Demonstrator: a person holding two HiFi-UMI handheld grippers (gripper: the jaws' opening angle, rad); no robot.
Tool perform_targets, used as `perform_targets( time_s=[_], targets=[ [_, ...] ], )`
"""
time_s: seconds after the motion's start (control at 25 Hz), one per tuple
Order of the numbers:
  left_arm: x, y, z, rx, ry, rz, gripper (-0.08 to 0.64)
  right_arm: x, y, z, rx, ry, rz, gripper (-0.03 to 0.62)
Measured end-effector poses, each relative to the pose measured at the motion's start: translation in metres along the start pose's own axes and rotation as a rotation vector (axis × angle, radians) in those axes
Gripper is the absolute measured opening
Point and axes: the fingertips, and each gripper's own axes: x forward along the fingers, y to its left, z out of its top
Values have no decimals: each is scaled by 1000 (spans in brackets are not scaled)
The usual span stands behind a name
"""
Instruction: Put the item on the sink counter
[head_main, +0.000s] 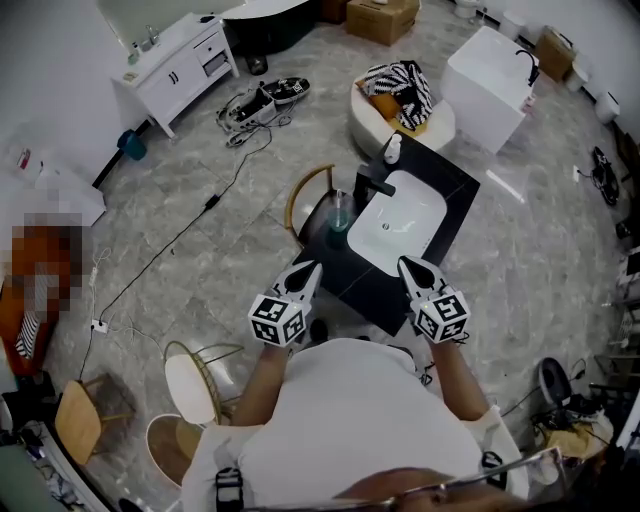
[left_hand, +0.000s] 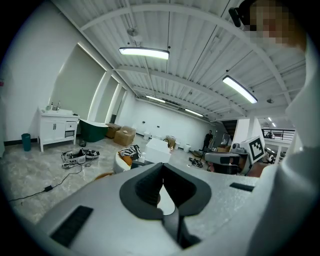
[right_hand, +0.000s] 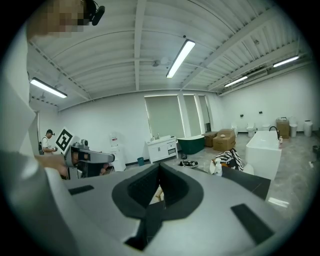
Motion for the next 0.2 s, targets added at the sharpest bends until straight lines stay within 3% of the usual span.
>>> perform_targets(
  time_s=[0.2],
  targets=[
    [0, 7, 1, 2, -2, 1, 3, 7, 1, 1, 6, -3, 4, 5]
  ],
)
